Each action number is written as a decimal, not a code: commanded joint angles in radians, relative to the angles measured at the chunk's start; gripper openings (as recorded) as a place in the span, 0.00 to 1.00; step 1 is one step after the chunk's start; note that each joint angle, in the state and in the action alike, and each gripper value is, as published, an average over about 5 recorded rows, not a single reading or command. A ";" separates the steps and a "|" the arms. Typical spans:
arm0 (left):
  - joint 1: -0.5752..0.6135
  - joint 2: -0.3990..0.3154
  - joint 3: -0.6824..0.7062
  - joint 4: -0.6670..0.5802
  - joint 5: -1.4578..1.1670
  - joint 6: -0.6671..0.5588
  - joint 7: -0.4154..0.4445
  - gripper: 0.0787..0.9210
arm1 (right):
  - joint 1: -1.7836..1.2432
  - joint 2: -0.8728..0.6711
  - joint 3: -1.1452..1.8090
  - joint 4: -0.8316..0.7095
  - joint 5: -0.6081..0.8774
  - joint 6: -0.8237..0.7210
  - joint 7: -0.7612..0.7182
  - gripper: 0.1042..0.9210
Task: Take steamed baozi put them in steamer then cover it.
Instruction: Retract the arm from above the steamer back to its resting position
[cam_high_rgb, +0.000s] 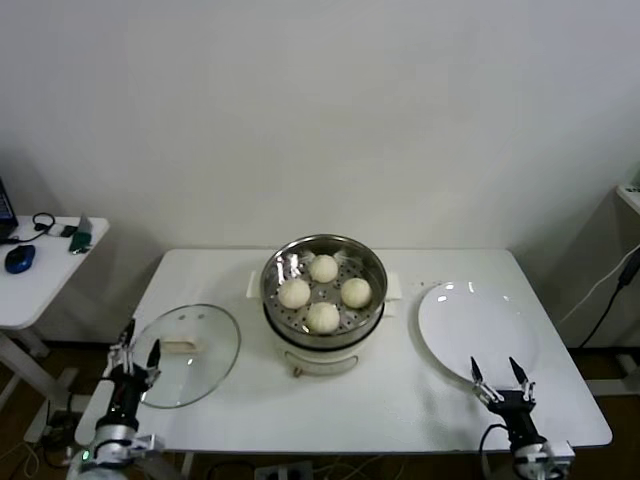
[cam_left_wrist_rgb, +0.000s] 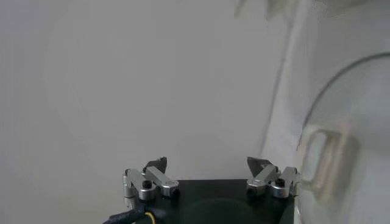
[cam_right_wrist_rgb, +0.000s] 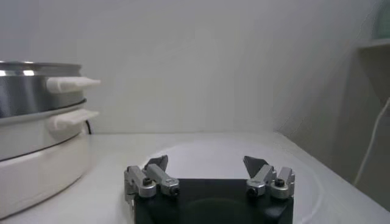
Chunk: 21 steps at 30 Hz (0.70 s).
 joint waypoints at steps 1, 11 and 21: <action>-0.063 -0.017 0.019 0.142 0.271 -0.024 -0.052 0.88 | -0.024 0.040 0.001 -0.018 -0.019 0.029 0.013 0.88; -0.129 -0.022 0.041 0.236 0.289 -0.022 -0.050 0.88 | -0.032 0.047 0.010 -0.006 -0.018 0.030 0.013 0.88; -0.195 -0.010 0.053 0.302 0.280 -0.025 -0.045 0.88 | -0.042 0.056 0.023 0.006 -0.019 0.029 0.012 0.88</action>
